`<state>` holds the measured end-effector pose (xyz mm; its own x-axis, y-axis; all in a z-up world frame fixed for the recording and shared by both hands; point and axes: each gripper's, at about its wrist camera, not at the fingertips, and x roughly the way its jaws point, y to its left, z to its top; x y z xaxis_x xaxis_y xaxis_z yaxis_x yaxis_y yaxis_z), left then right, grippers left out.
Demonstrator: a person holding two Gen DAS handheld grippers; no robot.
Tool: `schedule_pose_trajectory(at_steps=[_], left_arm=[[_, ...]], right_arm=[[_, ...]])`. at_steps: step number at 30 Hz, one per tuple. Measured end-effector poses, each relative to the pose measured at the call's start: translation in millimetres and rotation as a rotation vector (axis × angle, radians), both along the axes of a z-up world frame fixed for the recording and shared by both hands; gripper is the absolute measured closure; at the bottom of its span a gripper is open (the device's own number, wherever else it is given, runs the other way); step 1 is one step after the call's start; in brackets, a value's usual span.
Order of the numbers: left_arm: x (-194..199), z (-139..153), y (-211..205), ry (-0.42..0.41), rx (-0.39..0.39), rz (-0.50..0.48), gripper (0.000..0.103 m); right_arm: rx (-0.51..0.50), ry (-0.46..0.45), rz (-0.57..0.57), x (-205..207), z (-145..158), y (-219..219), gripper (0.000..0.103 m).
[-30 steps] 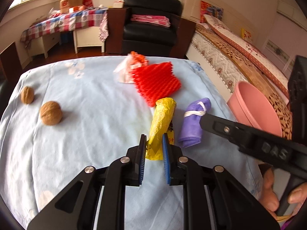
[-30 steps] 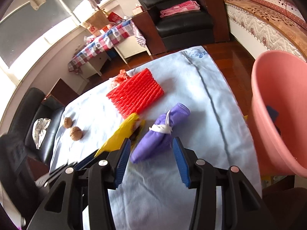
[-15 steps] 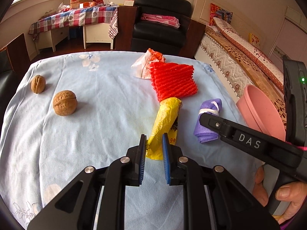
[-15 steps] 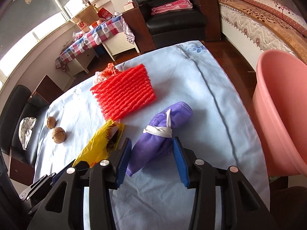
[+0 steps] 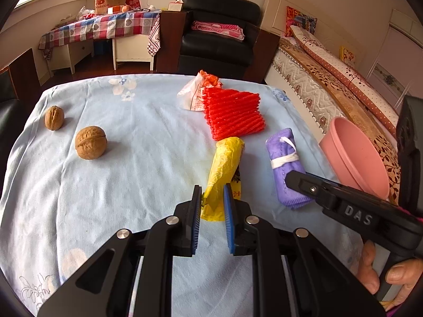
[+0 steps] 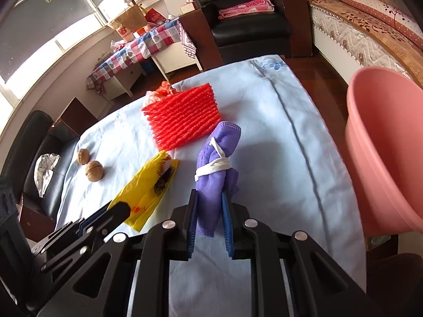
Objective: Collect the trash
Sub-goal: 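Close the left tool on the yellow bag while the right tool grasps the purple bundle, then carry the yellow bag in the left tool while the right tool carries the purple bundle over the bucket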
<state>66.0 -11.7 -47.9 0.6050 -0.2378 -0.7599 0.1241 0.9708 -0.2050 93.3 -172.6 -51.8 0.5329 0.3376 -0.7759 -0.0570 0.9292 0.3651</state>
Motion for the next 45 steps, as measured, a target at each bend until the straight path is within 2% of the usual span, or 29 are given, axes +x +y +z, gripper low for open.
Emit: schedule_pose_trajectory(at_steps=[11,20,24,25,26,28,29,34,40,42,43,45], left_arm=[[-9,27,-17,-0.062,-0.017,-0.035,0.087],[-16,47,-39,-0.124,-0.015,-0.107,0.087],[-10,44,-32,-0.099,-0.019,-0.090,0.087],[-8,42,-30,-0.089,-0.014,-0.080,0.084],[-5,38,-27,-0.073,0.002,-0.064,0.070],[-2,30,-23,-0.048,0.008,-0.043,0.054],[-1,26,-21,-0.032,0.004,-0.033,0.053],[8,2,-23,0.043,0.042,-0.020,0.053],[10,-16,-30,0.058,0.091,-0.013,0.053],[11,-18,-33,0.055,0.111,-0.013,0.062],[11,-19,-34,0.057,0.117,-0.020,0.074],[10,-18,-37,0.051,0.131,-0.026,0.079]], right_arm=[[0.017,-0.073,-0.013,-36,29,-23,0.086],[0.044,-0.087,-0.052,-50,34,-47,0.086],[0.055,-0.091,-0.058,-53,36,-53,0.086],[0.056,-0.092,-0.059,-53,36,-54,0.086],[0.058,-0.093,-0.060,-53,36,-54,0.086],[0.066,-0.090,-0.061,-52,35,-55,0.086],[0.070,-0.088,-0.061,-51,34,-55,0.086],[0.081,-0.084,-0.055,-49,31,-57,0.086],[0.072,-0.092,-0.050,-50,30,-58,0.086],[0.073,-0.091,-0.049,-51,30,-60,0.086],[0.074,-0.091,-0.048,-52,30,-60,0.086],[0.075,-0.094,-0.049,-52,30,-61,0.086]])
